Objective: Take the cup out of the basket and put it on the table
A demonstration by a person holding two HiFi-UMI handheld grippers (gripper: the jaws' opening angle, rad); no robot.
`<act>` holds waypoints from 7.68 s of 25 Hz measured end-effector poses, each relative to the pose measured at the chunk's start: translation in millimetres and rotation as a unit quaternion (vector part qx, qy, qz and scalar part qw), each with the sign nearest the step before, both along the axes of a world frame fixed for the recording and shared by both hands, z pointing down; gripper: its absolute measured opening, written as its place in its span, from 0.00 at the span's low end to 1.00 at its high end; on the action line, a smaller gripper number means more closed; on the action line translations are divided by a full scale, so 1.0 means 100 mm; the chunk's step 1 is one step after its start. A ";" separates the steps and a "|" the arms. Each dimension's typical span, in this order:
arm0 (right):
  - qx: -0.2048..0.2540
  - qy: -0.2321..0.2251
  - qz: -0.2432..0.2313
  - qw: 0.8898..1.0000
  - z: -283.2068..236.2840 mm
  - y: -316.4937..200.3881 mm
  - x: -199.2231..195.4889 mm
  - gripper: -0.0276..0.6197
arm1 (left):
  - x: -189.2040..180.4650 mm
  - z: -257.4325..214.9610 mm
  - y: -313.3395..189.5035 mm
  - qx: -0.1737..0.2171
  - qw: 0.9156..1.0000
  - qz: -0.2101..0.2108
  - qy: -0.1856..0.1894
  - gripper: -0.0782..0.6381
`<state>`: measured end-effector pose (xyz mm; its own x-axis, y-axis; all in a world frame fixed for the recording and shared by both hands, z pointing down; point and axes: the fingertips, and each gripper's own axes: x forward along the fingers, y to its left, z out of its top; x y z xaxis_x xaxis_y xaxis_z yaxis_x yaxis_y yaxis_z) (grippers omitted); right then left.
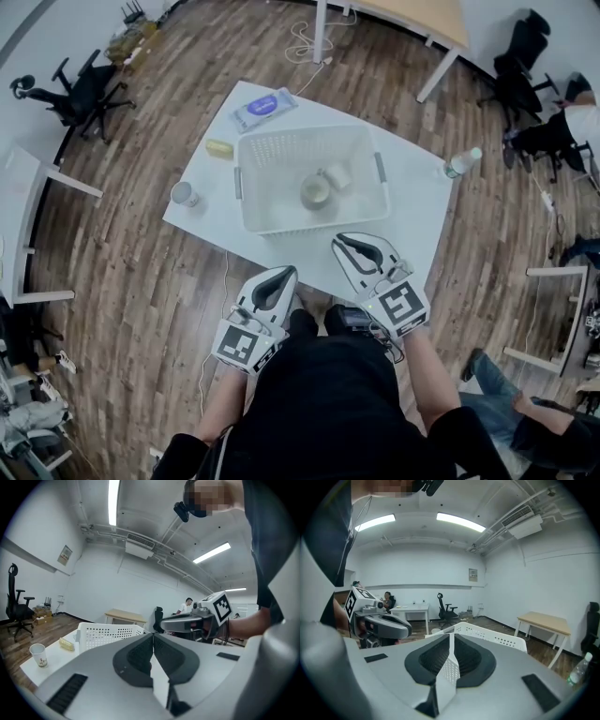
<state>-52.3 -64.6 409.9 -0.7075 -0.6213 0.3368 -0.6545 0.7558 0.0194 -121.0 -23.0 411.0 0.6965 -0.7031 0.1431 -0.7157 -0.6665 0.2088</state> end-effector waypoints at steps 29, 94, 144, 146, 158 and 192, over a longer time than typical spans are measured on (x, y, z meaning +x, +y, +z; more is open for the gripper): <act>-0.102 0.286 -0.228 0.925 1.60 -1.40 -0.22 0.27 | 0.10 0.29 -0.07 -0.058 0.998 -0.036 -0.002 0.12; -0.014 0.297 -0.256 0.920 0.86 -1.26 -0.18 0.11 | 0.21 0.25 -0.01 -0.040 0.999 -0.017 -0.015 0.12; -0.161 0.232 0.000 0.959 2.07 0.19 2.34 0.11 | 1.28 0.15 0.42 -0.030 0.994 0.096 -0.042 0.12; -0.176 0.256 -0.011 0.950 2.24 0.18 2.37 0.11 | 1.25 0.16 0.43 -0.035 0.995 0.085 -0.042 0.12; -0.198 0.377 -0.092 0.900 2.78 0.08 2.35 0.11 | 1.14 0.20 0.36 -0.042 0.997 0.054 -0.045 0.12; 0.010 -0.110 -0.061 0.992 -0.14 0.59 0.73 0.09 | 1.17 -0.05 0.21 0.003 0.997 0.068 -0.024 0.12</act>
<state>20.3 -5.2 395.5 -0.8332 -0.5310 0.1546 -0.5477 0.8310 -0.0976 -3.8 -1.7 405.8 0.7783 -0.6030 0.1752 -0.6273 -0.7597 0.1715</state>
